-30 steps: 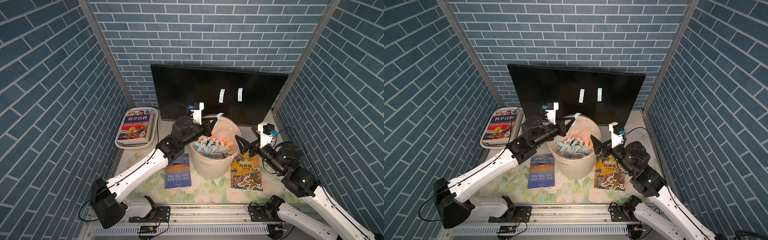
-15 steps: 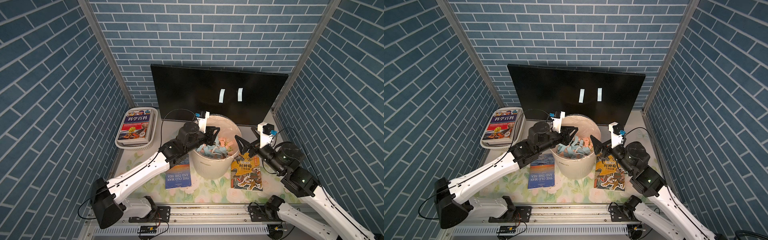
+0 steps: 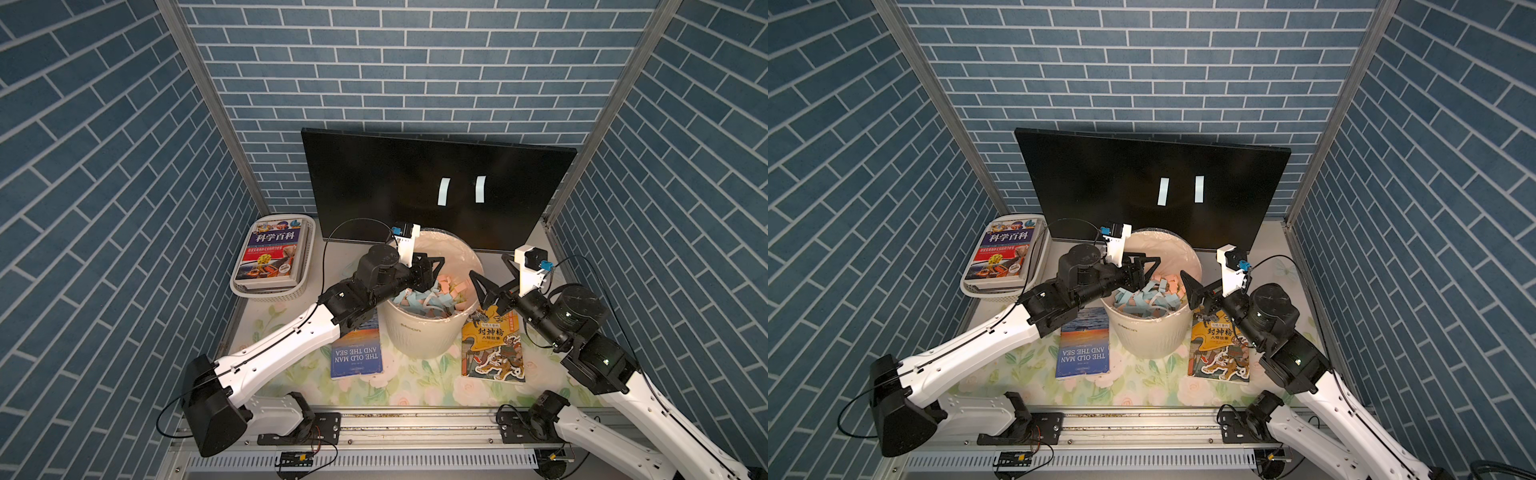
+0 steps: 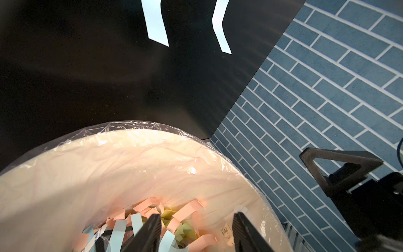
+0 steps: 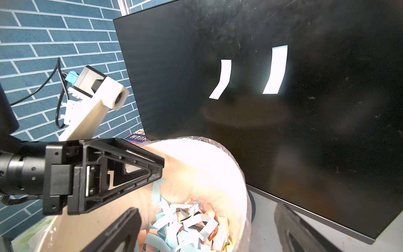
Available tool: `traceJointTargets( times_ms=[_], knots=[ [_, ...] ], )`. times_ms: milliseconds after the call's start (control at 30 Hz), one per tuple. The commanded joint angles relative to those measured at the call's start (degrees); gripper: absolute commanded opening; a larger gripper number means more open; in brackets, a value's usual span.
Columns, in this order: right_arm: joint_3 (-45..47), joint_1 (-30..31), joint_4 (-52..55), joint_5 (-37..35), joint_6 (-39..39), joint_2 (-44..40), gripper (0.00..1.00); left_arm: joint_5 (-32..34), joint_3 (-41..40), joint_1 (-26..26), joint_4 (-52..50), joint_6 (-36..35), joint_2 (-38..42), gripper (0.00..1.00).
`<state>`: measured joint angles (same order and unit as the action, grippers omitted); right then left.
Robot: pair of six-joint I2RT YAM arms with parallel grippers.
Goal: Remove the sticky note from the monitor
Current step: Place the sticky note in the trash bin, then tear off the sticky note from the monitor.
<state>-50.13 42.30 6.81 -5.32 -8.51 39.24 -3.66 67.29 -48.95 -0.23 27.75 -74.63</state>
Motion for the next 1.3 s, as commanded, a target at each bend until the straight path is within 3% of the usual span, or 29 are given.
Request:
traceJointTargets(
  times_ms=[0, 333, 667, 967, 1267],
  knots=[
    [0.41, -0.2, -1.71, 0.14, 1.22, -0.74, 1.0, 0.6, 0.61, -0.18, 0.45, -0.74, -0.47, 0.64],
    [0.49, -0.14, -1.79, 0.33, 1.18, -0.84, 1.0, -3.13, 3.55, 2.01, 2.56, -0.63, -1.86, 0.99],
    [0.63, -0.25, -1.8, 0.23, 1.31, -1.13, 1.0, -9.0, 7.12, 6.6, 6.82, 3.12, -4.31, 1.0],
    [0.7, -0.2, -1.89, -0.03, 1.39, -1.23, 1.0, -14.7, 7.84, 11.73, 14.19, 10.62, -7.12, 1.0],
    [0.76, -0.23, -1.87, 0.04, 1.46, -1.53, 1.0, -15.4, 12.61, 13.17, 15.98, 13.63, -12.37, 1.0]
  ],
)
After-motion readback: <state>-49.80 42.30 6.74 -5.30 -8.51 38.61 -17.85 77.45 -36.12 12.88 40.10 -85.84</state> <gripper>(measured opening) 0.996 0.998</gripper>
